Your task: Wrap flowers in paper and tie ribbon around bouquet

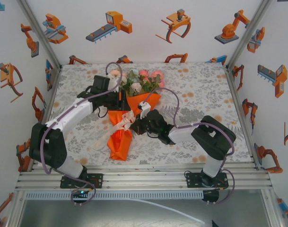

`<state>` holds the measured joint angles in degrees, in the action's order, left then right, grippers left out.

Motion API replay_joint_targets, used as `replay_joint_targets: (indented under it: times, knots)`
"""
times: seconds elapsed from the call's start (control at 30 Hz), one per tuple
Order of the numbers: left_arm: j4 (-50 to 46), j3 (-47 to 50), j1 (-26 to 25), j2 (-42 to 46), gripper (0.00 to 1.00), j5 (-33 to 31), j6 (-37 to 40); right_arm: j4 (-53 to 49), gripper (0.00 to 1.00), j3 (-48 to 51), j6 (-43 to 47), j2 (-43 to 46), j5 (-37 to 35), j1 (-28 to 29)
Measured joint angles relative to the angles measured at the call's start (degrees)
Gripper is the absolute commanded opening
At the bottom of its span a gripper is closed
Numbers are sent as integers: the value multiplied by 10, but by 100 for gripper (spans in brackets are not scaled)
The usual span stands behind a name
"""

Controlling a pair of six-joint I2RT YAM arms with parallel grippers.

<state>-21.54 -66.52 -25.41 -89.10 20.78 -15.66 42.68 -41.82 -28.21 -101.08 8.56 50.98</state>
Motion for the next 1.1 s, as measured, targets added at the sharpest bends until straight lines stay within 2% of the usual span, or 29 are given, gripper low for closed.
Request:
replay_joint_targets:
  times: [0.3, 0.5, 0.67, 0.93, 1.1]
  knots:
    - [-5, -24, -38, -62, 45, 0, 8, -6, 0, 0, 2, 0, 0, 0]
    - [-4, -24, -38, -63, 18, -2, 5, -19, 0, 0, 9, 0, 0, 0]
    - [-3, -24, -34, -54, 4, -17, -14, -34, 0, 0, 9, 1, -3, 0]
    - [29, 49, 46, 46, 0, -32, -106, -76, 0, 3, 6, 55, -28, -1]
    - [28, 115, 61, 116, 0, -75, -130, -110, 0, 14, -7, 84, -38, -7]
